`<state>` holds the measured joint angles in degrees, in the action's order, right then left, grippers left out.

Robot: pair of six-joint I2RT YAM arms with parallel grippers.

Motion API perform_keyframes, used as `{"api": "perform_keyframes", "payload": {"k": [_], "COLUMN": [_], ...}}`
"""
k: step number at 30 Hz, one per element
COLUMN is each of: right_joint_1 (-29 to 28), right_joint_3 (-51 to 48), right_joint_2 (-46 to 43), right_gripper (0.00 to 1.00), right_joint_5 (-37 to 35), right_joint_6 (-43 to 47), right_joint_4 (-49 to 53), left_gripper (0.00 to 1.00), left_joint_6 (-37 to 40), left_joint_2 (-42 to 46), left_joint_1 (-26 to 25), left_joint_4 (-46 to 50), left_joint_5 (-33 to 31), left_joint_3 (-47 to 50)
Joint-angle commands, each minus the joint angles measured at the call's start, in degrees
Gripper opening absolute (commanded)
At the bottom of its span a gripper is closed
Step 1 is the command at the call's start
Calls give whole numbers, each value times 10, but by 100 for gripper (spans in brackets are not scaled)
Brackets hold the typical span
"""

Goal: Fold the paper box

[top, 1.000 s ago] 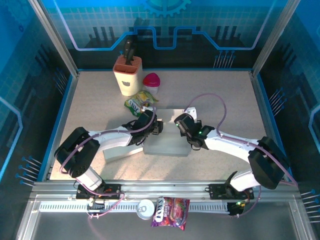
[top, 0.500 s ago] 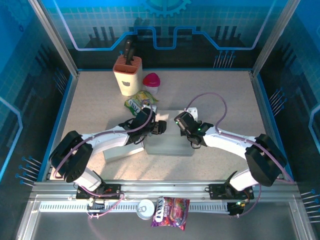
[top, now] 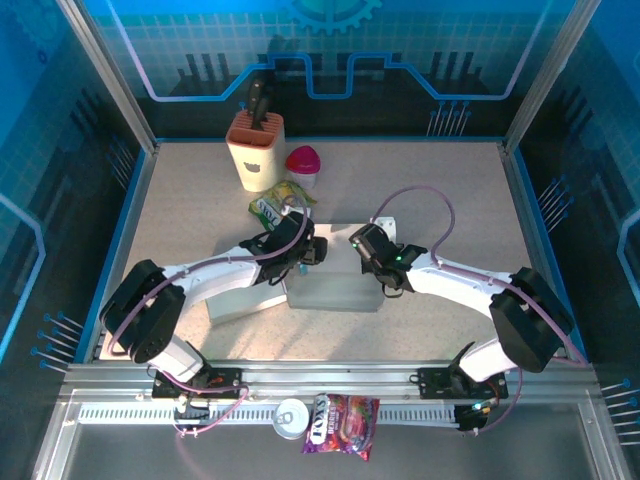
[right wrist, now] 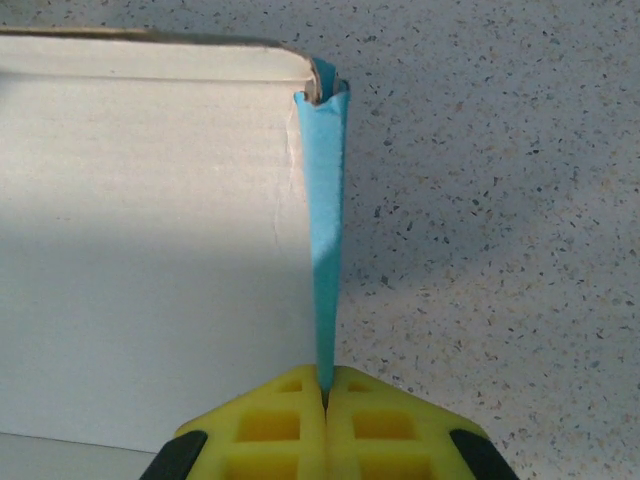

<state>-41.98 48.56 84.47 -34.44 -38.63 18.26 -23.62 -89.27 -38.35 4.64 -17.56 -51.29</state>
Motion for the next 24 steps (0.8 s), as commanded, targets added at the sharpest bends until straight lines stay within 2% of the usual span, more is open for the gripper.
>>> {"api": "perform_keyframes", "payload": {"k": [1,3,7,9,14,19,24], "right_joint_1": [11,13,13,14,16,29,86], "right_joint_3": [11,9,6,5,10,15,15], "right_joint_2": [-2,-4,-6,-9,-1,19,31], "right_gripper": [0,0,0,0,0,0,0], "right_joint_5": [3,5,8,6,6,13,61], "right_joint_6": [-10,-10,-9,-9,-14,-52,-130], "right_joint_4": [9,7,5,4,12,38,92], "left_gripper": [72,69,55,52,53,62,64], "left_joint_6": [-1,-8,-19,-17,-24,-30,-51], "left_joint_2": [-11,-24,-42,-49,-35,30,125], "left_joint_1": [4,13,34,35,34,25,20], "left_joint_4": [23,30,3,-1,-13,-8,11], "left_joint_5": [-33,-26,19,26,23,30,27], "left_joint_3": [-12,-17,-9,-11,3,13,15]}}
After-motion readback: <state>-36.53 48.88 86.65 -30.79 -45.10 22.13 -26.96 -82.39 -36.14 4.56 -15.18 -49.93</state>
